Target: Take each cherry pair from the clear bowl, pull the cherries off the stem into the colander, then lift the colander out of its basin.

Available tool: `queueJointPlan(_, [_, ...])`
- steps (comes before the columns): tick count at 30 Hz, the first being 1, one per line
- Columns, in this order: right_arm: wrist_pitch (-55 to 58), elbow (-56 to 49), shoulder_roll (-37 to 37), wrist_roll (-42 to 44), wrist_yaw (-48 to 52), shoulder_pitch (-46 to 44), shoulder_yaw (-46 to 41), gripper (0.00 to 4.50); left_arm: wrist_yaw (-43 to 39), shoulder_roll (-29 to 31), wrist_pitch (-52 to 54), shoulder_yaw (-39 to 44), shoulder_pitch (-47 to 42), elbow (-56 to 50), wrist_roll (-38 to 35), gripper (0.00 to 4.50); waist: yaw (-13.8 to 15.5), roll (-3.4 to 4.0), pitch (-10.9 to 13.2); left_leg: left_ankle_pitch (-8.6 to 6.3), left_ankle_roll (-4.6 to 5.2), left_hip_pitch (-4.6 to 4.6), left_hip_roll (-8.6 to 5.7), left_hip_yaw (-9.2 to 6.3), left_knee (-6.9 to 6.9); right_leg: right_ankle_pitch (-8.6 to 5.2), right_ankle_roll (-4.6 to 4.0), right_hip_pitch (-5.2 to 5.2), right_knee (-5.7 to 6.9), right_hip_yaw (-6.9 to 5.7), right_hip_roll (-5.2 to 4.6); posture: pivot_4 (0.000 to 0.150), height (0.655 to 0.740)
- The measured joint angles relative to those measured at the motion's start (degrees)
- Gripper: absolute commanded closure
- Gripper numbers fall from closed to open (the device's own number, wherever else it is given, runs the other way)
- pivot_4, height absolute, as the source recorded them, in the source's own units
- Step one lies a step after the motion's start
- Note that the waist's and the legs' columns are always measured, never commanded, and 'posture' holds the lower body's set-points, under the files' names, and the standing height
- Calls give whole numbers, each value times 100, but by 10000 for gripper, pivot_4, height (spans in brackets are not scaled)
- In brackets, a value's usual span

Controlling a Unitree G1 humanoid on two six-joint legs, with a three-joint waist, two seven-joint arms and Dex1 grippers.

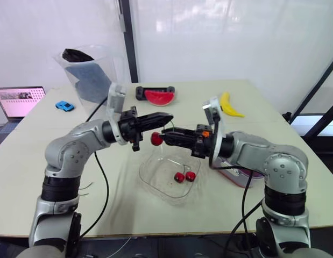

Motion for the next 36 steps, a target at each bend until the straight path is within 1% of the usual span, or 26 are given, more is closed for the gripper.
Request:
queueJointPlan(9, [-106, 0, -267, 48, 77, 58, 183, 35694, -3, -2, -26, -70, 0, 1, 16, 45000, -1, 0, 0, -2, 4, 0, 0, 0, 0, 0, 0, 0, 0, 0, 0, 1500, 7400])
queueJointPlan(16, [-130, -2, -683, 61, 233, 181, 335, 35694, -6, -35, -22, -231, 1, 5, 19, 45000, 0, 0, 0, -3, 5, 0, 0, 0, 0, 0, 0, 1, -2, 0, 0, 1500, 7400])
queueJointPlan(18, [-85, -2, -839, 132, 252, 195, 329, 35694, -5, -41, -23, -263, 1, 8, 15, 45000, 1, 0, 0, -3, 5, 0, 0, 0, 0, 0, 0, 1, -2, 0, 0, 1500, 7400])
queueJointPlan(21, [208, 15, -1163, 247, 302, 339, 331, 35694, 13, -32, -74, -93, -11, 7, -7, 45000, 7, 0, 0, -4, 7, 0, 1, 1, 0, 0, 0, 2, -4, 0, 0, 1500, 7400])
queueJointPlan(24, [436, 8, -1591, 431, 529, 357, 332, 35694, 38, -34, -83, -41, -9, 7, -16, 45000, 13, -1, 0, -5, 10, -1, 0, 1, 2, 0, 0, 5, -8, -1, 0, 1500, 7400])
queueJointPlan(28, [369, 69, -2009, 375, 816, 335, 328, 35694, 88, -55, -83, -41, -8, 6, -17, 45000, 14, -1, 1, -6, 11, -1, 0, 2, 2, 0, 0, 5, -9, -1, 0, 1500, 7400])
queueJointPlan(31, [-104, 486, -2640, -167, 1129, 171, 325, 35694, 120, -58, -83, -36, 5, -7, -22, 45000, 29, -2, 1, -7, 13, -1, -2, 3, 5, 0, 1, 9, -12, -2, 0, 1500, 7400])
queueJointPlan(33, [-693, 947, -3282, -828, 1441, 102, 422, 35694, 137, -52, -90, -23, 46, -41, -23, 45000, 51, -2, 1, -9, 15, -1, -3, 5, 4, -1, 2, 11, -15, -2, -1, 1500, 7400])
queueJointPlan(34, [-1096, 1278, -3684, -1289, 1628, 86, 536, 35694, 145, -49, -116, -4, 109, -60, -22, 45000, 56, -2, 1, -11, 20, -1, -4, 8, 6, -1, 2, 11, -16, -2, -1, 1500, 7400])
queueJointPlan(36, [-1702, 1818, -4142, -2008, 1927, 87, 751, 35694, 154, -44, -146, 9, 193, -67, -18, 45000, 41, -2, 1, -12, 20, -1, -2, 11, 5, -1, 2, 11, -20, -1, 0, 1500, 7400])
